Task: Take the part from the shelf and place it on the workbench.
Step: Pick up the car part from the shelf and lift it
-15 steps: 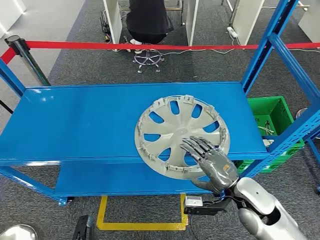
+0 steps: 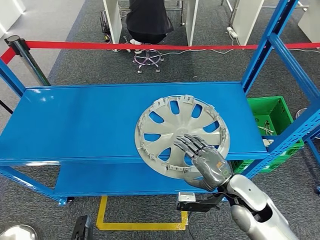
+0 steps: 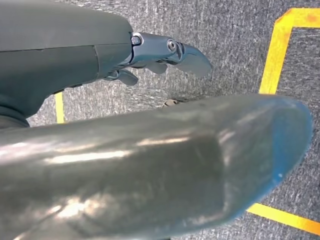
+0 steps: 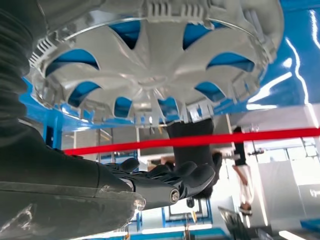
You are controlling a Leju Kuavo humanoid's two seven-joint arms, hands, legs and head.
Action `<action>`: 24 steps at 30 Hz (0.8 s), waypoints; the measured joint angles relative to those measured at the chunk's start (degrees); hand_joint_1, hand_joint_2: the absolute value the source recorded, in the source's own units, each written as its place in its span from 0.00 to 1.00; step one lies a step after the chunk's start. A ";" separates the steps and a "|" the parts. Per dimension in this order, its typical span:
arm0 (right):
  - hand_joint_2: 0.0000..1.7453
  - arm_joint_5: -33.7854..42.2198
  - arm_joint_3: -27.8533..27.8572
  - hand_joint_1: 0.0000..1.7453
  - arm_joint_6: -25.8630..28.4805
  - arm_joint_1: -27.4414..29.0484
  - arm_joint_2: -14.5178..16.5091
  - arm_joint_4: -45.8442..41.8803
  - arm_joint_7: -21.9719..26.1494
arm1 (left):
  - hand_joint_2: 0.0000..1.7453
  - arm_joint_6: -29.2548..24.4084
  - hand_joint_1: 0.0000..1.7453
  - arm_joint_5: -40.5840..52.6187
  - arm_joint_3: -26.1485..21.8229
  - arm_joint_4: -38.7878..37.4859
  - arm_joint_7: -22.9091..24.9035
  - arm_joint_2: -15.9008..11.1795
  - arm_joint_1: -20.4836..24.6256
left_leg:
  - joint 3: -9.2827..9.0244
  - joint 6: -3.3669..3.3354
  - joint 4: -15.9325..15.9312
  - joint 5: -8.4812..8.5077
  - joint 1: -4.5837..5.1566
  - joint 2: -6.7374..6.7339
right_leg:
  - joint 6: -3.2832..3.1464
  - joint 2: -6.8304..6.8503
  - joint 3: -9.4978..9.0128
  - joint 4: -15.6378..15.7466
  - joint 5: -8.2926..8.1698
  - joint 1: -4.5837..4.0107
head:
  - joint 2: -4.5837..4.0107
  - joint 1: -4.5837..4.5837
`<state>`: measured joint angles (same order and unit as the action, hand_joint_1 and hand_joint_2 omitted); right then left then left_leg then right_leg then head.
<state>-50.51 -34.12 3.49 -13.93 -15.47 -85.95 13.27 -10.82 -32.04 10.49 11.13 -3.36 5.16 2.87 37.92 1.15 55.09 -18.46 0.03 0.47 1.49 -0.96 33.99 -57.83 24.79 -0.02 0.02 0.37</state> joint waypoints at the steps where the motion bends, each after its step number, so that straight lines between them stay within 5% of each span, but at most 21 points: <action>1: 1.00 0.18 -0.01 0.00 -0.41 -0.19 -0.05 0.19 -0.05 | 0.00 0.00 0.00 0.00 0.00 0.00 0.04 -0.05 0.00 | 0.00 0.00 0.00 0.00 0.00 0.00 | 0.00 0.00 0.01 0.00 -0.01 0.00 | 0.00 -0.01; 10: 1.00 5.40 -1.07 0.00 -8.07 -3.83 -2.63 1.95 -1.24 | 0.00 -0.13 0.00 0.32 0.15 -0.11 0.77 -0.36 -0.01 | 0.04 -0.02 0.00 0.03 0.00 0.00 | 0.03 0.00 0.03 0.00 -0.06 0.00 | 0.00 0.00; 24: 1.00 6.91 -4.76 0.00 -9.33 -7.41 -4.12 6.17 -1.44 | 0.00 -0.24 0.00 0.50 0.52 -0.13 0.78 -0.75 0.02 | 0.08 -0.06 0.00 0.07 0.00 0.00 | 0.04 -0.01 0.07 0.00 -0.08 0.00 | 0.00 -0.01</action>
<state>-43.60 -38.88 -5.84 -21.34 -19.58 -79.78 11.82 -11.06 -31.54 11.02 10.99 -2.58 4.40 2.89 38.00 1.09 55.09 -18.39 0.03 0.47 1.54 -0.96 34.06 -57.83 24.70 -0.02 0.02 0.36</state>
